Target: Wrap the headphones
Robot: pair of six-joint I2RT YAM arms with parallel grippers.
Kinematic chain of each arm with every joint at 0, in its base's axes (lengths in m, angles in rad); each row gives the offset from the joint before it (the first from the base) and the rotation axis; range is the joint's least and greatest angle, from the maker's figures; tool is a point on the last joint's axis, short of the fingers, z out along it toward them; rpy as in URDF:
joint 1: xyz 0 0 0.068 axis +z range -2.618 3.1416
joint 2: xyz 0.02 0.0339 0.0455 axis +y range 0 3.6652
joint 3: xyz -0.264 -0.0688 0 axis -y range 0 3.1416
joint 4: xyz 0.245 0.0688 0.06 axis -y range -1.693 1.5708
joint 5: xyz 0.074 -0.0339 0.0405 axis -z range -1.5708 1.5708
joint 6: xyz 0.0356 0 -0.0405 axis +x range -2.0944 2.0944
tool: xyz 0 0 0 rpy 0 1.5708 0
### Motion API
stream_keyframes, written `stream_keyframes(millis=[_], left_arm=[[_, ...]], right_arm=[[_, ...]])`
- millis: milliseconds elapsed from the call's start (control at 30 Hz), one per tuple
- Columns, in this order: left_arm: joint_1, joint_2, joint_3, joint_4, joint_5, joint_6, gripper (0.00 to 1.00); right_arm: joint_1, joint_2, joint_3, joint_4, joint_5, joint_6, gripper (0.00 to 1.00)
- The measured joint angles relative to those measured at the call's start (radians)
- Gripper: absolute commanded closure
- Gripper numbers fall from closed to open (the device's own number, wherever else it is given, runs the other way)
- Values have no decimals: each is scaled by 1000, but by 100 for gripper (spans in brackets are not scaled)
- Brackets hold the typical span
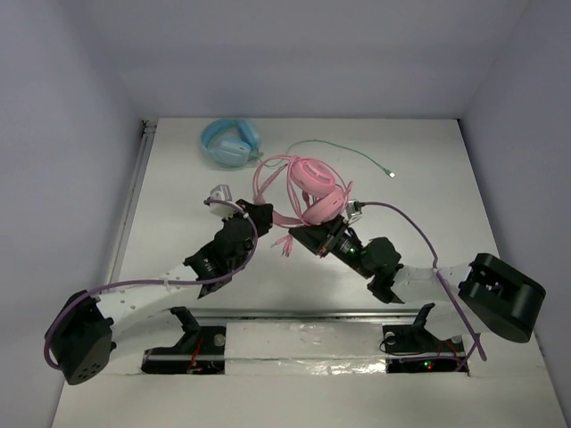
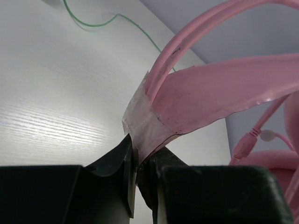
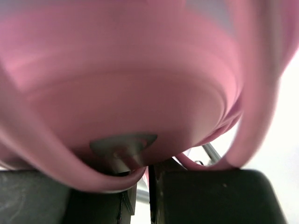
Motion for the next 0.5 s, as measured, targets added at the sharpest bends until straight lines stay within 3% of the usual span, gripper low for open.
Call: stream_keyframes(millis=[267,500], left_arm=[[-108,-44,-10,-24,-175,7,100],[-132,-14,-40,-53,-288,30,100]], right_arm=[[26,14,-4,10,127,85,100],[31,197,14,46,201,233,100]])
